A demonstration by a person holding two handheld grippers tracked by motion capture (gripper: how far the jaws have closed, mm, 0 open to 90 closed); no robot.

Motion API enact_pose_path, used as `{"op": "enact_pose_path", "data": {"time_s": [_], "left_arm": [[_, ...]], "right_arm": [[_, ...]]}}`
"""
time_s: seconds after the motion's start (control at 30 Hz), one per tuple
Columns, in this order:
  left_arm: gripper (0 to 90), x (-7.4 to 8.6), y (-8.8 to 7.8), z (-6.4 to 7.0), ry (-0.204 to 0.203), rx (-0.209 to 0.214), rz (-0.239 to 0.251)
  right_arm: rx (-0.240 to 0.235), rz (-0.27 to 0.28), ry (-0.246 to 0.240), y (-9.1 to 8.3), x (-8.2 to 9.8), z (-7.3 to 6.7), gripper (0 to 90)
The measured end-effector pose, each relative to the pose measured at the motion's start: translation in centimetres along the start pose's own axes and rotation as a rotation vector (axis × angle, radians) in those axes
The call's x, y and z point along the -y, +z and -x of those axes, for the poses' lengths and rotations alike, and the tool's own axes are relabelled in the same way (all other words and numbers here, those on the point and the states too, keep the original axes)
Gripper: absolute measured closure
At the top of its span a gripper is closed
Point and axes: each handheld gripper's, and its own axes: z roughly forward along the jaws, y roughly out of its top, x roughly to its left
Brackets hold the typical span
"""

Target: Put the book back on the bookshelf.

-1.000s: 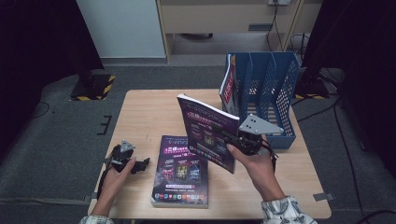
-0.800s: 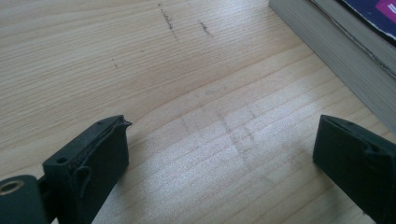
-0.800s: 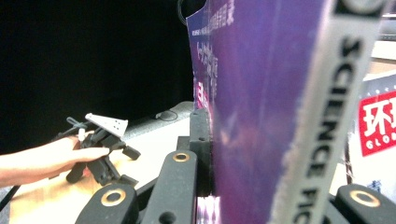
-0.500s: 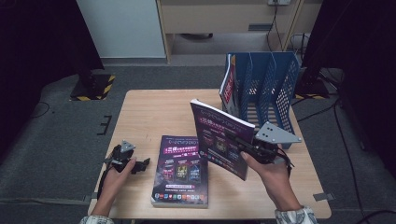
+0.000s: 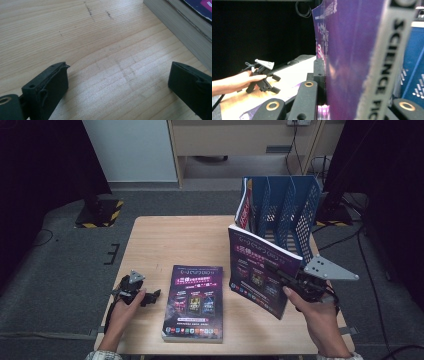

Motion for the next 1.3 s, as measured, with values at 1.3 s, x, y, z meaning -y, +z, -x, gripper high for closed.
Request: {"op": "enact_pose_path", "data": {"time_s": [1.3], "left_arm": [[1.9,0.0,0.0,0.0,-0.001,0.000,0.000]], "right_arm": [[0.359,-0.055,-0.001,1.8,-7.8,8.5,82.6]]}}
